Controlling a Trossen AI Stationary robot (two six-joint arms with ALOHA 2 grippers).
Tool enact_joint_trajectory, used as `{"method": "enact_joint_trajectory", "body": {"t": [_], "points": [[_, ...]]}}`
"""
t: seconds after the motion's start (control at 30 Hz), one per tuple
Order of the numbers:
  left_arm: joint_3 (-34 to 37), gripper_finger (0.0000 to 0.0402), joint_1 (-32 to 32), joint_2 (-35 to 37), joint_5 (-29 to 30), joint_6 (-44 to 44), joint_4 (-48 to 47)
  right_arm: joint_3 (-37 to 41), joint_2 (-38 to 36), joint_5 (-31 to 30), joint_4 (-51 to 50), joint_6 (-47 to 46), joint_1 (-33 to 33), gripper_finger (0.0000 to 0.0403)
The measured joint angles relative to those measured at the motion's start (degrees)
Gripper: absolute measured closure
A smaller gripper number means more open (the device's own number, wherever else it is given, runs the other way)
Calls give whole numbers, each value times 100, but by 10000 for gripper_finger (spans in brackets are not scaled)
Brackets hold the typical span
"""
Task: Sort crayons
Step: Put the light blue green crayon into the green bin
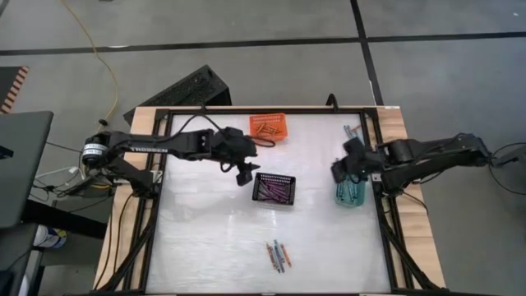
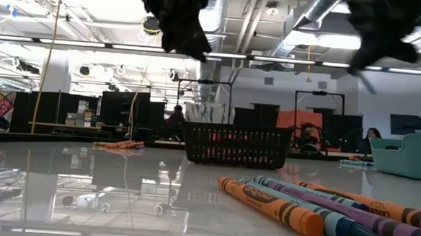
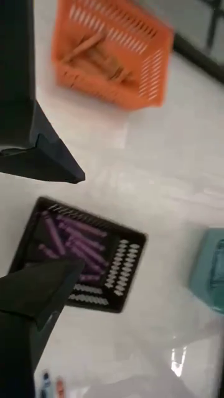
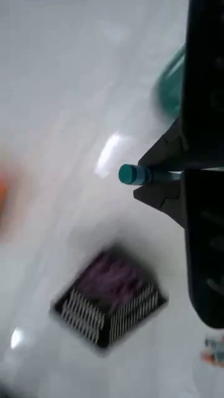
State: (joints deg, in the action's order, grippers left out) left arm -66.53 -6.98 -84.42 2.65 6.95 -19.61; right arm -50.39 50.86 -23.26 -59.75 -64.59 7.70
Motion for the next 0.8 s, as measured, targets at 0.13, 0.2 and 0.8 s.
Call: {"method": "enact_joint_trajectory", "body": {"t": [0.13,0.2,0.8], "points": [[257,209,92,0,-38,207,222,51,-168,383,-764,-683,4,403],[311,208,144,-1,-43,261,203,223,-274,608,-713,-858,5,403],[309,208,511,-2,107,180,261,1519,-403,1097,-142,-1706,151,381]]}}
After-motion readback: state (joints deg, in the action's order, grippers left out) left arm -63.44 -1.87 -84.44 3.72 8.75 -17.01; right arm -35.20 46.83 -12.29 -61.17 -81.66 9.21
